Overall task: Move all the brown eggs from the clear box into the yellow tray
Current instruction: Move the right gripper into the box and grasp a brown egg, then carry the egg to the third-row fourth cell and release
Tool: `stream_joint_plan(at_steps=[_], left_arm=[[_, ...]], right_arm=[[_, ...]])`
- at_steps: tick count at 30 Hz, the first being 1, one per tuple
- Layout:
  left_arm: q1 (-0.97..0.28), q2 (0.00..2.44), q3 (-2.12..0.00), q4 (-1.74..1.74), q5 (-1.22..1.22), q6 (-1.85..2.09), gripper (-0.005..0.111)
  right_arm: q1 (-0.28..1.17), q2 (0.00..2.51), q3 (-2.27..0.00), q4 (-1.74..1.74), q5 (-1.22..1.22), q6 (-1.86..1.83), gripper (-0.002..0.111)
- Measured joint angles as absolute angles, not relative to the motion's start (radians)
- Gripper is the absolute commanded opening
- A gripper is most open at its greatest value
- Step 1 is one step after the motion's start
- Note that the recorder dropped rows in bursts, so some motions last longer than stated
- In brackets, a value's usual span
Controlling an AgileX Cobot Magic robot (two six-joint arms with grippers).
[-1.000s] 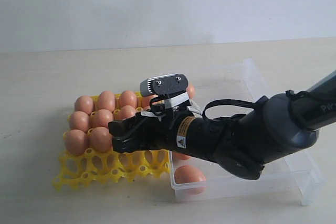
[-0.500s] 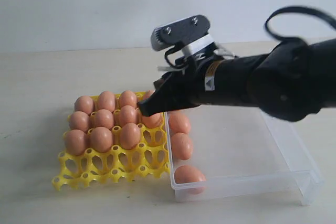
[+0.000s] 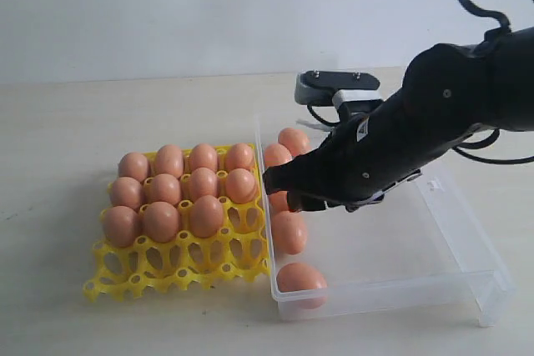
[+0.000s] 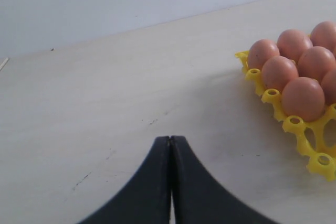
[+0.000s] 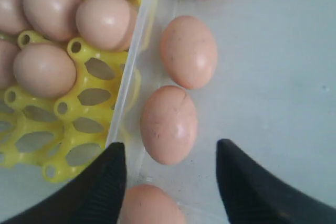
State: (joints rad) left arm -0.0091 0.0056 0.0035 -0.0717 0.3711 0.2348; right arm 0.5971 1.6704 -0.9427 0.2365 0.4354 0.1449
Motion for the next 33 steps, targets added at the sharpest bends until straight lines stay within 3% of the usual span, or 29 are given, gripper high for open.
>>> stream_joint_plan(at_steps=[19,22,26,33], left_arm=[[-0.009,0.006,0.004,-0.072,0.371,0.235,0.0],[-0.009,0.006,0.004,-0.072,0.371,0.235,0.0],[-0.009,0.006,0.004,-0.072,0.371,0.235,0.0],[-0.009,0.006,0.004,-0.072,0.371,0.235,0.0]], right_arm=[[0.597,1.898,-0.99,0.366,0.353,0.033,0.057],[0.595,1.927,-1.022,0.366,0.35,0.018,0.043],[0.593,1.942,-1.052,0.366,0.35,0.011,0.002],[0.593,1.915,-1.055,0.331,0.348,0.01,0.0]])
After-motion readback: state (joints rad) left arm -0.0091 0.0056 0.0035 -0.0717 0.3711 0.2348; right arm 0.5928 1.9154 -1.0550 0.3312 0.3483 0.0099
